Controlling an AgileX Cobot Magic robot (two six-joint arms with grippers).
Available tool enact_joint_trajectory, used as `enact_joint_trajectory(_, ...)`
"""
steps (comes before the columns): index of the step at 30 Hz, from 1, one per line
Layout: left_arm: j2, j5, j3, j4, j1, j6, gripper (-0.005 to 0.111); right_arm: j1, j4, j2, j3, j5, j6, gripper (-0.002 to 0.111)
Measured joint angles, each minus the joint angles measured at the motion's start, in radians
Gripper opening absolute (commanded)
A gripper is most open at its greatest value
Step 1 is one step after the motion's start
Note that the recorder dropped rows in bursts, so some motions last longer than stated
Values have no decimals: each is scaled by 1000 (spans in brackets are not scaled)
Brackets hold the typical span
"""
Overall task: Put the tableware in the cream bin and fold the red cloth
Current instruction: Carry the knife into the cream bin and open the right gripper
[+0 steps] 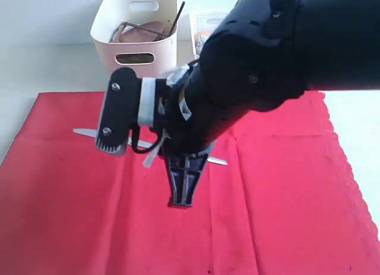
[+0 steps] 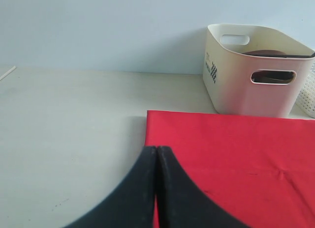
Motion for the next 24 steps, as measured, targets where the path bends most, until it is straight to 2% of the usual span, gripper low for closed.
enact_joint_trajectory(3,0,0,0,0,0,0,2,-5,0,0,-36,-66,-22,0)
enact_joint_trajectory(7,0,0,0,0,0,0,2,-63,14,12,-104,-110,-31,0)
enact_joint_trajectory(15,0,0,0,0,0,0,2,-149,74,104,-209,-534,-17,0)
enact_joint_trajectory(24,0,0,0,0,0,0,2,-212,75,228,-294,-819,142,0)
